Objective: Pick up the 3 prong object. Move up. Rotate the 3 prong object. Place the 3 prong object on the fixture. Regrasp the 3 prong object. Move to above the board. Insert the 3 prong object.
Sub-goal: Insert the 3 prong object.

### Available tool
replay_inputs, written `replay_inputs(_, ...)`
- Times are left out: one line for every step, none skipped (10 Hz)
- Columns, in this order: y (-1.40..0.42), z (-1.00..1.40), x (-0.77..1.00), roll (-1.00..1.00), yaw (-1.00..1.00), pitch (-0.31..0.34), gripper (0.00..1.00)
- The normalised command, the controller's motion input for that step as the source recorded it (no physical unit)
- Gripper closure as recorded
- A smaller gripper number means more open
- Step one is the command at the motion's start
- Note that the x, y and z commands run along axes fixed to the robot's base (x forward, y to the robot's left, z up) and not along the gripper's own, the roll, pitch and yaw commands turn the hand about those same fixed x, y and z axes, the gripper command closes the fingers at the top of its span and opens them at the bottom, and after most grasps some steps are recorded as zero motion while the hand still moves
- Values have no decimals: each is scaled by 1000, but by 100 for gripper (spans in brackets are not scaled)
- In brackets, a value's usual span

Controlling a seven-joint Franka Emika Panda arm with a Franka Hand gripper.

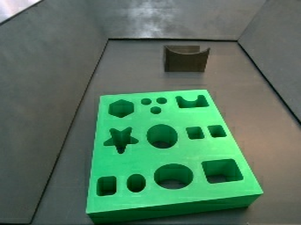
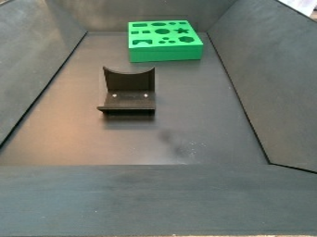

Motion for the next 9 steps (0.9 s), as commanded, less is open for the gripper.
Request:
replay_inputs(0, -94, 0, 31, 0, 23, 100)
replay_inputs(29, 0, 0, 0, 0, 0, 100)
replay_inputs(0, -203, 0, 44, -17, 0, 100)
replay_inputs(0, -577, 126, 0, -769, 130, 100)
replay_inputs(0, -631, 0, -16, -929, 147, 100)
replay_inputs(0, -580, 0, -7, -863, 210, 100)
replay_inputs(0, -489, 9, -20, -760, 267, 100)
replay_inputs(0, -469, 63, -43, -794, 196, 100)
replay_inputs(0, -443, 74, -177, -820, 44, 100)
